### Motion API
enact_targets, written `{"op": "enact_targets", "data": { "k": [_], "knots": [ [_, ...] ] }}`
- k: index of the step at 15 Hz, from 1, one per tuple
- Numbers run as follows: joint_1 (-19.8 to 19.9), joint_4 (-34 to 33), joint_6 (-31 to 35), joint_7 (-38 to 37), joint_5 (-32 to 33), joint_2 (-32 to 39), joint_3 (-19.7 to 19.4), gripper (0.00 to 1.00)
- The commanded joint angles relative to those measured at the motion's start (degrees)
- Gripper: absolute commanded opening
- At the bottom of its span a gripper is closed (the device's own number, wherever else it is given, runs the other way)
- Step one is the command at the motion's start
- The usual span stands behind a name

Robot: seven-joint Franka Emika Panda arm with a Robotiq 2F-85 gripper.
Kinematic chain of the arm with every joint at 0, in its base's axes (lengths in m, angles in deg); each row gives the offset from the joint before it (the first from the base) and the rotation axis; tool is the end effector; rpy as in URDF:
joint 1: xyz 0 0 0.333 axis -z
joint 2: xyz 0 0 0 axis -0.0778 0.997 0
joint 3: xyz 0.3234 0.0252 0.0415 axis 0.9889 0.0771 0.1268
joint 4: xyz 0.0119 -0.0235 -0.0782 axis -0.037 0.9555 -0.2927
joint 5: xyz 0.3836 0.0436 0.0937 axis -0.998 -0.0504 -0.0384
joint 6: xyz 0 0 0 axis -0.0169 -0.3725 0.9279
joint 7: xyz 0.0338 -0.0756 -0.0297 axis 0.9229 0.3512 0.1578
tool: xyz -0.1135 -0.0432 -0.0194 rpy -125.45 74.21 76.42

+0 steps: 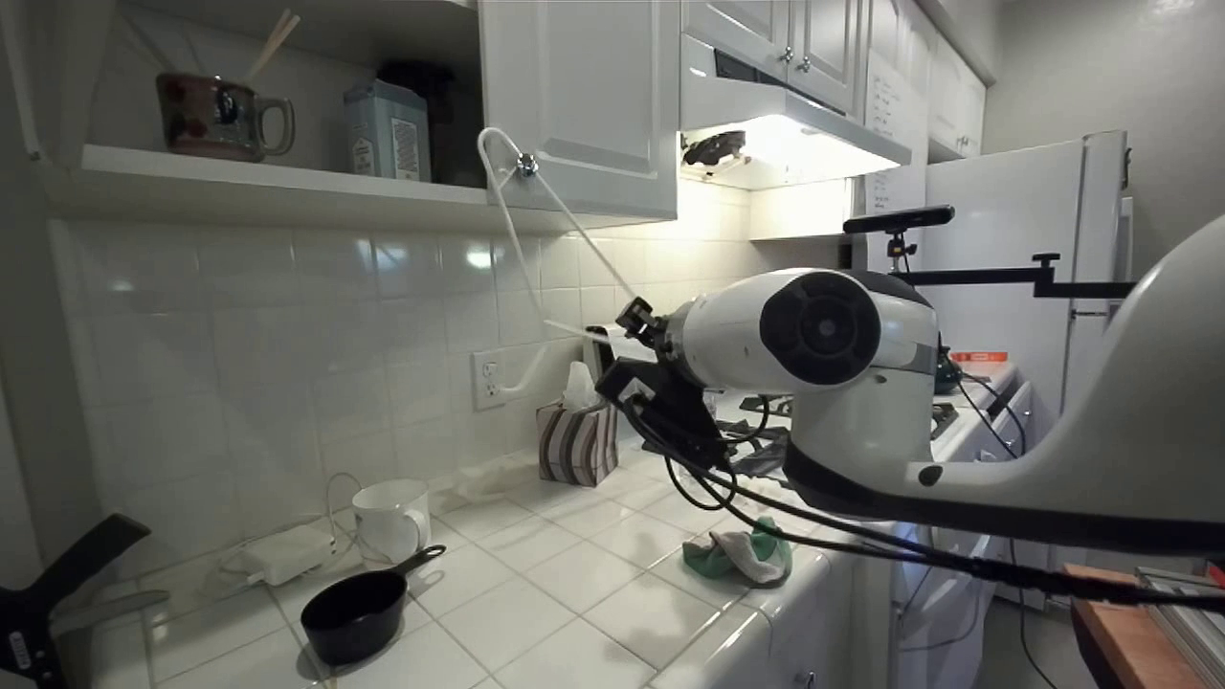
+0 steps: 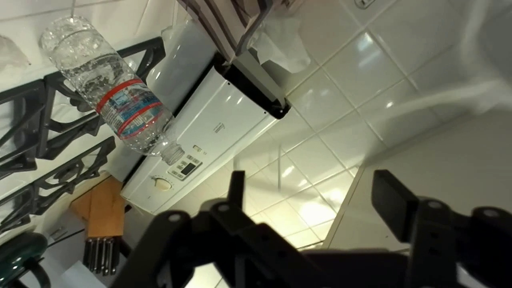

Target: Hang the coat hanger on the knob of the cupboard

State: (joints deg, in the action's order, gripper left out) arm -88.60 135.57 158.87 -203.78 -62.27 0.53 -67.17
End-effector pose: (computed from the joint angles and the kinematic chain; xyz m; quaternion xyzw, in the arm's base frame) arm 0.5312 0.0641 0.3002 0.5338 -0.5430 0.6466 0.0453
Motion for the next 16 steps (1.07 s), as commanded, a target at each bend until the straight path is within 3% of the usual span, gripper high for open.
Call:
{"op": "enact_targets", "data": {
  "k": [1, 5, 10, 11, 13, 14, 15, 16],
  "knots": [
    [-3.76, 2.32, 2.16, 7.15, -1.32, -1.77, 1.75, 1.00],
    [-6.52, 4.79, 7.25, 13.01, -1.92, -3.86, 4.19, 1.00],
    [-5.85, 13.19, 31.93, 20.56, -4.06, -13.86, 7.49, 1.00],
    [-5.36, 15.60, 36.80, 16.32, 4.49, -15.12, 5.43, 1.00],
    [-2.07, 18.56, 46.17, 16.63, 11.57, -19.97, 3.24, 1.00],
    [0.76, 19.70, 50.90, 16.75, 16.07, -22.27, 1.98, 1.00],
    [6.58, 17.20, 54.38, 17.10, 20.93, -24.29, 1.16, 1.00],
    [8.70, 18.20, 56.55, 18.20, 25.37, -26.91, 0.13, 1.00]
  ]
}}
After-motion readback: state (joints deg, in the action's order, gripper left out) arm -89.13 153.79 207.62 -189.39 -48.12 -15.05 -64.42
